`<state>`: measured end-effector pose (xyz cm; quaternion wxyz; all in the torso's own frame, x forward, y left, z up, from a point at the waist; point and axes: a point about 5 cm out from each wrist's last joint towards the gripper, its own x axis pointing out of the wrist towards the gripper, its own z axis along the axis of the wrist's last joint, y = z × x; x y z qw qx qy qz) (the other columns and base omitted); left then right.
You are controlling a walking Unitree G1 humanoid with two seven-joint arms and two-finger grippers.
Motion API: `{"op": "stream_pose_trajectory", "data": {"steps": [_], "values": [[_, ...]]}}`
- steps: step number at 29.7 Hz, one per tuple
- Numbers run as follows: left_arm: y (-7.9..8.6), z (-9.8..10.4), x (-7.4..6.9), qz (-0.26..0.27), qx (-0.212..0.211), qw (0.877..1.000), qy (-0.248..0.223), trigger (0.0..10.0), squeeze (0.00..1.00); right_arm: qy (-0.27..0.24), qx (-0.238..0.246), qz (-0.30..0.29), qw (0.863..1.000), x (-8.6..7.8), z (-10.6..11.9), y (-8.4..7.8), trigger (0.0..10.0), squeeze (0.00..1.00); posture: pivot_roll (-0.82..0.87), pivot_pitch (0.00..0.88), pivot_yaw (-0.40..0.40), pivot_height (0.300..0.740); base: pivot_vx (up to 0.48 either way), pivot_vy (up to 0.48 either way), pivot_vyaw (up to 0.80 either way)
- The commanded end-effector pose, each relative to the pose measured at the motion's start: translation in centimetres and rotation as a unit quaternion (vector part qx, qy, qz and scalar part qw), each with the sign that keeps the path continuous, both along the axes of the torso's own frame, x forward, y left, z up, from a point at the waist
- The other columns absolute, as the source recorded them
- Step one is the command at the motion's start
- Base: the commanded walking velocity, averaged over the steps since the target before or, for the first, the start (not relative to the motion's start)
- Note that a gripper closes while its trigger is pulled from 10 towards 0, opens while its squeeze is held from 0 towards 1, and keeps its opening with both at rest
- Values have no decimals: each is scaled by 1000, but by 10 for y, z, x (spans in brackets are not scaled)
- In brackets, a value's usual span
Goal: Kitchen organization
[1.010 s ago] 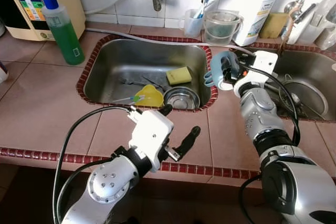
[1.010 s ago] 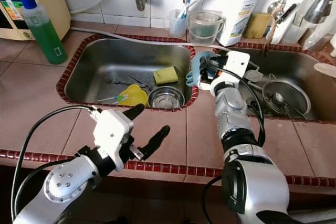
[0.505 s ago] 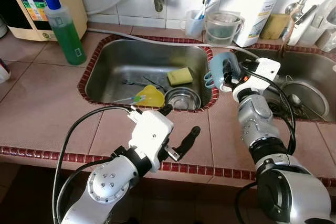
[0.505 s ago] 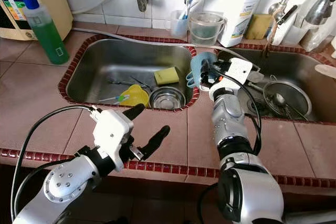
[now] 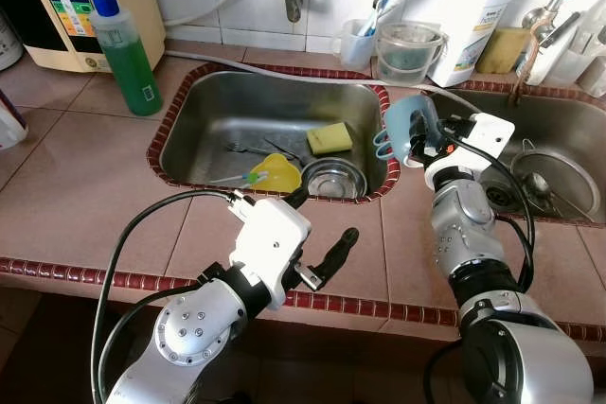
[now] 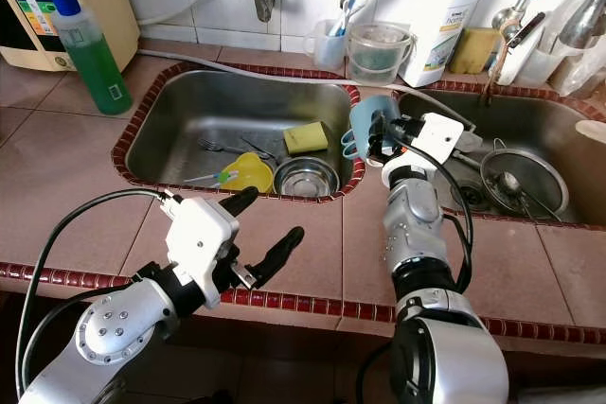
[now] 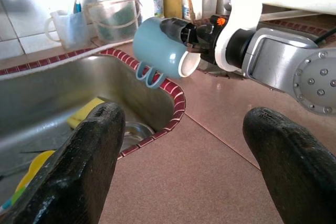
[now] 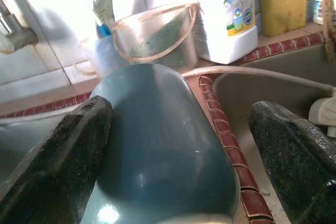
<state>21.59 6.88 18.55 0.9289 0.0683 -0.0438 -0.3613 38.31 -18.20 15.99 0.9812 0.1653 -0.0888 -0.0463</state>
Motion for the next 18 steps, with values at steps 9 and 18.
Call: {"op": "stream_pose_trajectory", "data": {"steps": [9,18], "values": [[1,5,0,-10,-2,1000,-12,10000,0,27,38,-31,998,-13,-25,-7,10000,0,-74,165,22,740,0,0,0],[-1,6,2,-16,-2,1000,-16,10000,0,23,38,-13,999,-15,-25,-1,10000,0,-81,160,29,740,0,0,0]]}}
